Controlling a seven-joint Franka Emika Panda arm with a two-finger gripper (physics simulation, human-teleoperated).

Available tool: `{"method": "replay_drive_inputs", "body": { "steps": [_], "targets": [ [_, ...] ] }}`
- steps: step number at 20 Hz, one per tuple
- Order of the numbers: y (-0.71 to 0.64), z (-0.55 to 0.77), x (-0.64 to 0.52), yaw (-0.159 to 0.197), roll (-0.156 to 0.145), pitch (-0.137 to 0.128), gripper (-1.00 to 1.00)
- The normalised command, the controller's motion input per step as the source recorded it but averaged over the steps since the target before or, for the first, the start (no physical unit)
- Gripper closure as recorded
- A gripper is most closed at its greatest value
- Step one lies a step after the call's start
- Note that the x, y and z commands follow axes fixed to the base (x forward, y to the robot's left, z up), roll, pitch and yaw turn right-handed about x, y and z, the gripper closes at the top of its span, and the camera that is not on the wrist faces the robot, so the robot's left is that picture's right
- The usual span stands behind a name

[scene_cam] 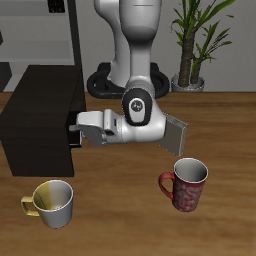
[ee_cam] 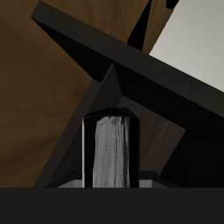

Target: Black book top region shelf and red mug top shelf

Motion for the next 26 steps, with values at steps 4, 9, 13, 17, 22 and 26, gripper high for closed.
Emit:
{"method": "replay_drive_inputs", "body": {
  "steps": [4,9,13,17,22,26],
  "targets": [
    [-0.24,-0.11,0.04,-0.036,0.02,0.083,1.0],
    [-0.16,-0.19,0.12,-0.303,0.328,0.226,-1.0],
    [0.08,0.02,0.1,-0.166,0.211,0.021,-1.0],
    [0.1,0.08,0.09,-0.034,0.116,-0.005,-1.0],
    [0.07,0.06,0.14,-0.013,0.115,-0.015,-1.0],
    [0.14,0.16,0.08,-0.005,0.101,-0.072,-1.0]
  ]
}}
